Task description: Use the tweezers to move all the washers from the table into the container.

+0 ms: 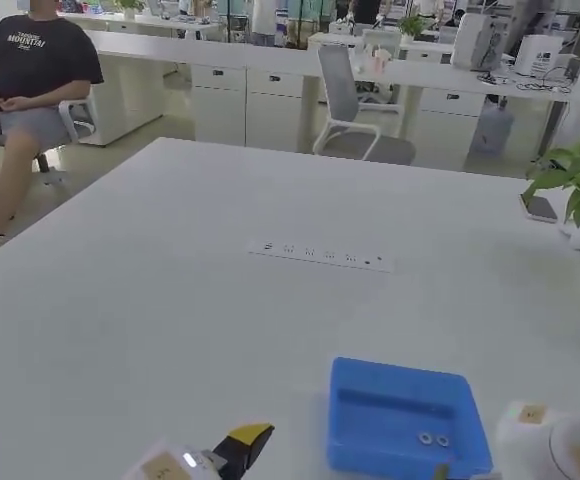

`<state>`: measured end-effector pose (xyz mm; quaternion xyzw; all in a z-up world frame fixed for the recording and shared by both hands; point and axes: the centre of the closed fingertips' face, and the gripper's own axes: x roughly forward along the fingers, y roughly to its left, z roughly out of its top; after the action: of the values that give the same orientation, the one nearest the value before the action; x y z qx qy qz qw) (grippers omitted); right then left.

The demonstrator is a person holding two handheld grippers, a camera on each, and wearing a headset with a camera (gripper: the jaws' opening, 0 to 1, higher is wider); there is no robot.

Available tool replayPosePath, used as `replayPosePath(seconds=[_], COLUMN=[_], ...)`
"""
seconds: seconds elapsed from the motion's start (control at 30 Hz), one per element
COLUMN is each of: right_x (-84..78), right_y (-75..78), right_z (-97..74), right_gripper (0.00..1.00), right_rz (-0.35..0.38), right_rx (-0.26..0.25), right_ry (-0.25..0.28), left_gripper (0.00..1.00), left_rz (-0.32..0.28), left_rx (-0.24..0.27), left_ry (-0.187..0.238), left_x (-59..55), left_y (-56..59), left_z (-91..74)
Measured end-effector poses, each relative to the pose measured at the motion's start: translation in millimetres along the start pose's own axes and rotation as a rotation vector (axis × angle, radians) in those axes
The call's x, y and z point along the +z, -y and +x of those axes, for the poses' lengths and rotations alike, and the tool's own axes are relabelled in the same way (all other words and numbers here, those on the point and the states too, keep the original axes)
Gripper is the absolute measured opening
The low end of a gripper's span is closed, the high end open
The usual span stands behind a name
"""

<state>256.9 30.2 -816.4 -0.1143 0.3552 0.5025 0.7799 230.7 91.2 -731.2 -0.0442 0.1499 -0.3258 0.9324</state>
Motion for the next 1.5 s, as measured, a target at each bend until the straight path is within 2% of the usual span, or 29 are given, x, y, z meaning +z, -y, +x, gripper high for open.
replayPosePath(seconds=[0.07, 0.13, 0.27, 0.37, 0.43, 0.47, 0.53, 0.73, 0.83, 0.97, 1.17, 1.3, 1.4, 1.5], right_x=[-0.8, -1.7, -1.9, 0.7, 4.5, 6.7, 12.3, 28.8, 38.3, 52.4, 70.9, 88.0, 95.3, 102.0], right_y=[-5.0, -7.1, -11.0, -10.3, -11.6, -11.4, -16.3, -23.6, -22.9, -22.1, -12.1, 0.8, 18.6, 35.4], right_z=[0.1, 0.0, -0.2, -3.0, -6.6, -8.5, -13.1, -24.8, -31.1, -39.5, -45.6, -42.5, -38.0, -33.0], right_gripper=[0.03, 0.03, 0.02, 0.02, 0.02, 0.02, 0.02, 0.02, 0.03, 0.03, 0.03, 0.03, 0.03, 0.03], right_rz=[-0.088, -0.148, -0.156, -0.190, -0.289, -0.362, -0.424, -0.529, -0.612, -0.629, -0.604, -0.507, -0.451, -0.339], right_rx=[0.013, -0.003, -0.005, -0.010, -0.002, -0.007, -0.004, -0.007, -0.026, -0.038, -0.064, -0.079, -0.114, -0.129], right_ry=[-0.015, -0.028, -0.031, -0.029, -0.039, -0.045, -0.045, -0.020, -0.014, 0.028, 0.078, 0.130, 0.117, 0.116], left_gripper=[0.84, 0.84, 0.83, 0.83, 0.83, 0.83, 0.83, 0.83, 0.83, 0.83, 0.83, 0.83, 0.83, 0.83], left_rz=[-0.001, 0.002, 0.004, 0.003, 0.002, 0.003, 0.005, 0.004, 0.002, 0.007, 0.002, 0.005, 0.004, 0.002], left_rx=[0.000, 0.002, 0.002, 0.002, 0.002, 0.001, 0.000, 0.006, 0.007, 0.008, 0.011, 0.008, 0.006, 0.008], left_ry=[-0.001, -0.001, -0.006, -0.003, -0.004, -0.004, -0.006, -0.004, -0.001, -0.004, 0.002, 0.001, 0.003, 0.010], left_x=[-0.2, -0.3, -1.4, -1.1, -1.3, -1.3, -1.6, -0.6, -0.4, -1.0, 0.6, 0.3, 0.4, 1.4], left_y=[-0.1, -0.6, -1.2, -1.6, -1.8, -1.7, -1.5, -2.1, -2.7, -2.7, -2.5, -2.2, -2.1, -2.9], left_z=[0.0, -0.1, -0.1, -0.2, -0.2, -0.2, 0.0, -0.2, -0.4, -0.4, -0.8, -0.8, -1.0, -1.3])
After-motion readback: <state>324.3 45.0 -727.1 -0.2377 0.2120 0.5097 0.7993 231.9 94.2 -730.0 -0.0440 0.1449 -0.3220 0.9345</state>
